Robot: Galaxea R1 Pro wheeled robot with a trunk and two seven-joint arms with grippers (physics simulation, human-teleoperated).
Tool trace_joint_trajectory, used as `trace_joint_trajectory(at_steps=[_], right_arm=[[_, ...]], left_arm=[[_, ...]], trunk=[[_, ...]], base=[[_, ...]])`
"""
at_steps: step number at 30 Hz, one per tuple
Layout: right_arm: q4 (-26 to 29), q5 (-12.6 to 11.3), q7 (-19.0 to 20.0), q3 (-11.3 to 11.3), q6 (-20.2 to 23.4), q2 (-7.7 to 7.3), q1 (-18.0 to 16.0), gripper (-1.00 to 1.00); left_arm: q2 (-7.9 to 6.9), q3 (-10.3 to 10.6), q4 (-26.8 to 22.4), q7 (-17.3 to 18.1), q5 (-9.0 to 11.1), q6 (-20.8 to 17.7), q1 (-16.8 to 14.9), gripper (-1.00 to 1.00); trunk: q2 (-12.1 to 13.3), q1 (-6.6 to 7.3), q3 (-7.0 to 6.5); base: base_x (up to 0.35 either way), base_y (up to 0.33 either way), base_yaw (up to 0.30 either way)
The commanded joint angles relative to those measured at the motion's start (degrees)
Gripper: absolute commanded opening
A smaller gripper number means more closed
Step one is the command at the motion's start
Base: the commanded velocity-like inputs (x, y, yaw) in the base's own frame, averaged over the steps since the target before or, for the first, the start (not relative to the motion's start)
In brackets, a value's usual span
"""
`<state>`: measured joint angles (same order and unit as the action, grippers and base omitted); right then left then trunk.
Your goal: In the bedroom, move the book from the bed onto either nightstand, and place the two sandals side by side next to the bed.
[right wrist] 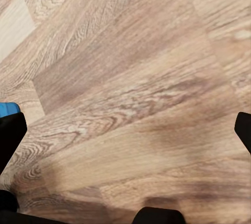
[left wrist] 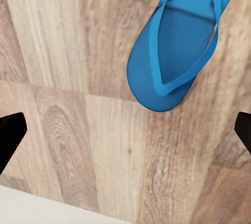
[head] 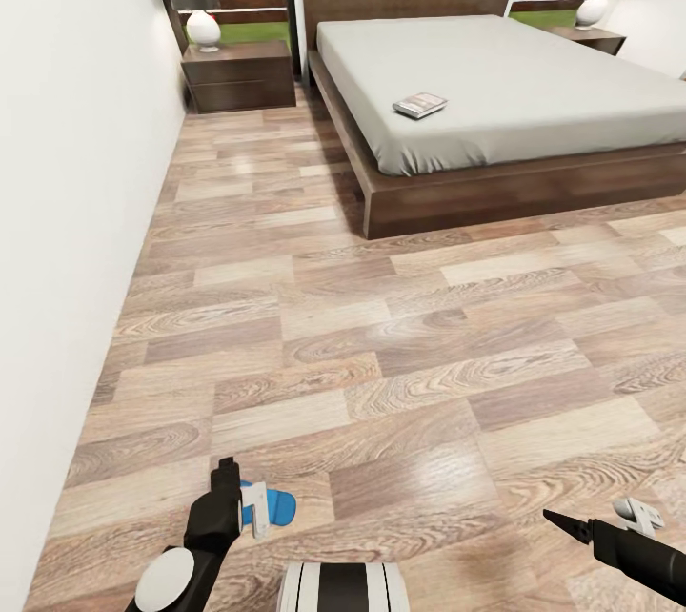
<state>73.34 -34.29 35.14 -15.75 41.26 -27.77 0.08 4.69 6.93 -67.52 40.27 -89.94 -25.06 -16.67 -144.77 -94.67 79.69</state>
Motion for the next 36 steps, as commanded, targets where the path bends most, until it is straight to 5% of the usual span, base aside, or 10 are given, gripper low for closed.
trace_joint_trajectory(at_steps=[1, 36], right_arm=[[0.0, -0.2, 0.0, -0.1, 0.4, 0.00, 0.0, 1.00], [0.1, -0.2, 0.0, -0.1, 0.4, 0.00, 0.0, 1.00]], left_arm=[[-0.02, 0.1, 0.0, 0.3, -0.3, -0.3, 0.0, 1.00], [0.05, 0.3, -0.3, 0.6, -0.4, -0.3, 0.0, 1.00]], trunk=[[0.0, 0.01, 0.04], [0.0, 0.01, 0.04]], base=[[0.000, 0.000, 0.000], [0.000, 0.000, 0.000]])
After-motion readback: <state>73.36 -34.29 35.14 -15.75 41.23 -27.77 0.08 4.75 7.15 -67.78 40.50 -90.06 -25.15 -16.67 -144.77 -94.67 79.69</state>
